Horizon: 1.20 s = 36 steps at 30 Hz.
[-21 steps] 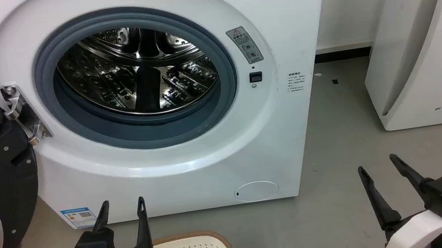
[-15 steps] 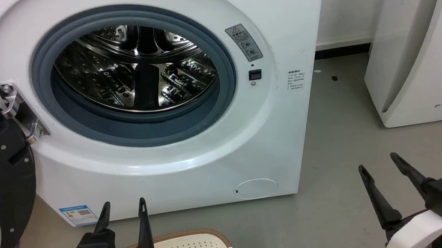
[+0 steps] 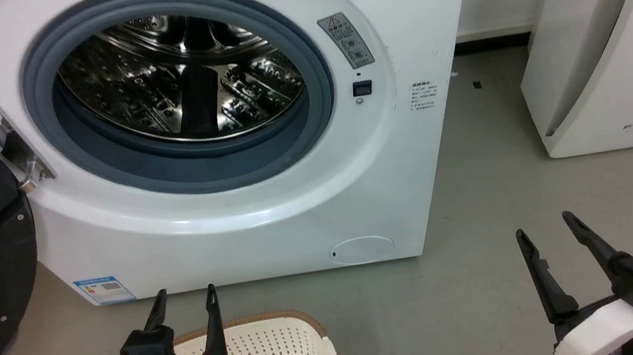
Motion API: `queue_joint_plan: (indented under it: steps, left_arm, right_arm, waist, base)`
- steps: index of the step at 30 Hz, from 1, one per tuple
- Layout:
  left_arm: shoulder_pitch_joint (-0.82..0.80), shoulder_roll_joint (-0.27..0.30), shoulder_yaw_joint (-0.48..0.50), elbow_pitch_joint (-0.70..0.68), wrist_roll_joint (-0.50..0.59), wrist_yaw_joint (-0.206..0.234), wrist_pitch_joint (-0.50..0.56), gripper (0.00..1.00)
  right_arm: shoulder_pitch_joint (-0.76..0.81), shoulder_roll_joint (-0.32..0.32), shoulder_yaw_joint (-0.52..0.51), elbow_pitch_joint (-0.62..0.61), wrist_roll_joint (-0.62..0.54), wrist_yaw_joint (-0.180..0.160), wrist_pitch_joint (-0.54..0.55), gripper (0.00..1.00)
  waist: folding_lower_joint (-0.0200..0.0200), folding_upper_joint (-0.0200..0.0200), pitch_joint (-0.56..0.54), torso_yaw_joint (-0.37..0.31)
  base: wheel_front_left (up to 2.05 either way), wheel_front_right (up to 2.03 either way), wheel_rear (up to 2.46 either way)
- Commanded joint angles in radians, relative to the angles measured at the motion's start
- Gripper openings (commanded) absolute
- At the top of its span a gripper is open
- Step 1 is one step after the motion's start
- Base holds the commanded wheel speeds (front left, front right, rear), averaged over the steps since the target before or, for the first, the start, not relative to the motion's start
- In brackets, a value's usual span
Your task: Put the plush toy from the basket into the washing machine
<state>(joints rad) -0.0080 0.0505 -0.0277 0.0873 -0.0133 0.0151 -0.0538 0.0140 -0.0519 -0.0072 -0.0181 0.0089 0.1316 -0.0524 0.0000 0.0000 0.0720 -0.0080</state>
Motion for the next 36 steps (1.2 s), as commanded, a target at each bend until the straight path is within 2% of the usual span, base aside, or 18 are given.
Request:
queue_joint_plan:
  steps: [1,25,36]
  left_arm:
    - [-0.025,0.005,-0.007,0.028,-0.008,-0.004,-0.011,1.00]
    - [-0.196,0.036,-0.053,0.291,-0.004,-0.031,-0.059,1.00]
    - [-0.288,0.061,-0.076,0.487,-0.007,-0.036,-0.080,1.00]
  right_arm:
    - [-0.020,0.000,-0.001,-0.009,-0.008,0.000,-0.014,1.00]
    - [-0.060,0.001,0.000,-0.049,-0.027,0.000,-0.061,1.00]
    - [-0.074,0.001,0.001,-0.064,-0.035,0.000,-0.084,1.00]
  waist:
    - [0.0000,0.0000,0.019,-0.001]
    - [0.0000,0.0000,0.199,-0.018]
    - [0.0000,0.0000,0.288,-0.021]
  base:
    - [0.00,0.00,0.00]
    - [0.00,0.00,0.00]
    - [0.00,0.00,0.00]
